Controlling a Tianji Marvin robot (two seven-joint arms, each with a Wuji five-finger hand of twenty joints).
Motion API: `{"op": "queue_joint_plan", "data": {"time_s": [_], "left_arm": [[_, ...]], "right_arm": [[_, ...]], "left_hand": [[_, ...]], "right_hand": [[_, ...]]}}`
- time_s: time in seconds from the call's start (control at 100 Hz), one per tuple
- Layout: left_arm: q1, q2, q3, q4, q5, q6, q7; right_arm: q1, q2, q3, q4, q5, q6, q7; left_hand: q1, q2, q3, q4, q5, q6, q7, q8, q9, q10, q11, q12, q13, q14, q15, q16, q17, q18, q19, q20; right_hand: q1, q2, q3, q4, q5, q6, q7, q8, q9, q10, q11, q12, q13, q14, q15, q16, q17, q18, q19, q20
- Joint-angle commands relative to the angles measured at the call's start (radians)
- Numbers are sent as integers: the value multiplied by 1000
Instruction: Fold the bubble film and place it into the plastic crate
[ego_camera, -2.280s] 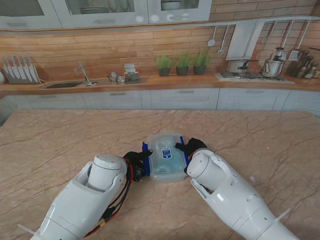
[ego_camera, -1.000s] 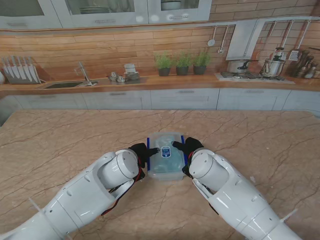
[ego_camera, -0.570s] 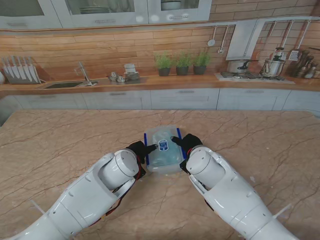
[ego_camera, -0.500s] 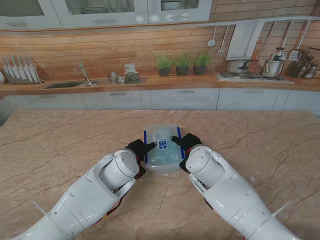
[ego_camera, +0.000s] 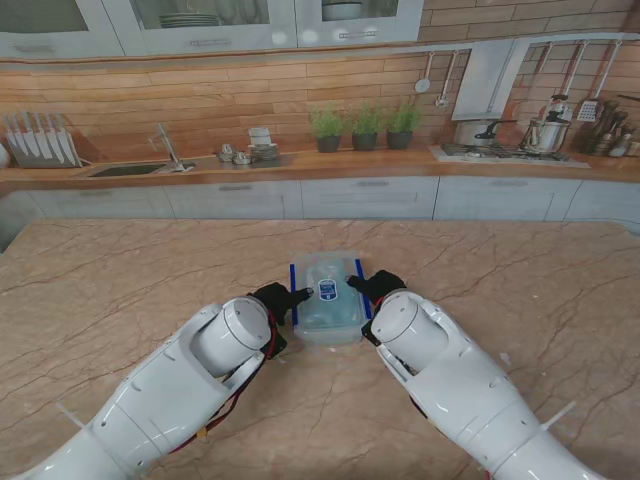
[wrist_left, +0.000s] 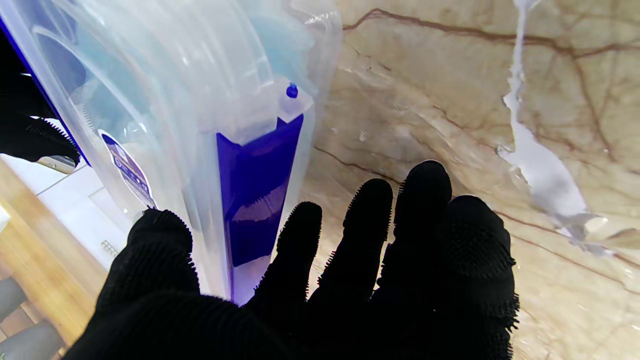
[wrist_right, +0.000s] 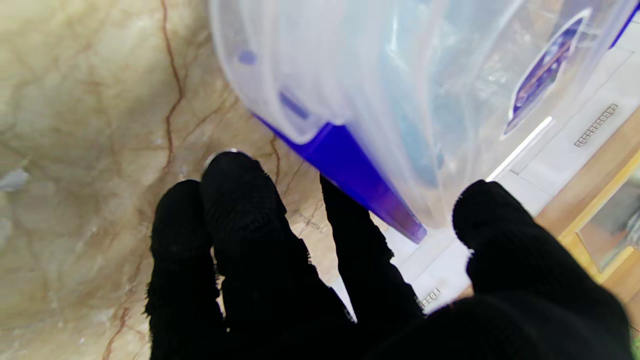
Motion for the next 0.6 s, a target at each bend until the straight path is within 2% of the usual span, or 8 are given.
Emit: {"op": "queue_joint_plan", "data": {"time_s": [0.0, 0.23, 0.43, 0.59], "left_arm": [[-11, 5, -4, 4, -2, 1, 1], [2, 7, -38, 11, -6, -14, 13], [72, 1, -119, -24, -18, -38, 83], [150, 4, -196, -69, 10, -97, 156]], "right_arm": [[2, 0, 3, -2, 6, 8, 11], [-17, 16, 26, -24, -9, 47, 41], [-54, 24, 67, -50, -31, 32, 22], [-114, 36, 122, -105, -74, -2, -6]], "left_hand": [[-43, -18, -20, 8, -33, -28, -37, -6, -37, 22, -21, -13, -31, 50, -23, -13, -24, 23, -17, 25], [-81, -32, -18, 12, -45, -27, -63, -11, -88, 20, -63, -33, -117, 57, -121, -54, -132, 36, -104, 23], [-80, -30, -14, 14, -34, -24, -66, -10, -95, 30, -70, -37, -131, 68, -139, -64, -150, 54, -123, 26], [-77, -33, -14, 14, -38, -32, -75, -12, -110, 27, -83, -44, -161, 66, -161, -74, -185, 50, -146, 24]], "right_hand": [[-30, -5, -18, 6, -27, -33, -12, -3, -14, -7, -3, -3, -32, 85, -4, -3, -31, -44, -20, 6], [-107, -9, -3, -13, -121, -33, -60, -13, -94, -31, -47, -16, -129, 116, -166, -27, -96, 8, -148, -43], [-120, -10, 8, -17, -138, -47, -63, -12, -121, -41, -66, -23, -164, 128, -232, -39, -125, 14, -202, -62], [-122, -10, 11, -18, -147, -59, -60, -10, -134, -47, -78, -27, -187, 132, -265, -44, -143, 11, -232, -71]]}}
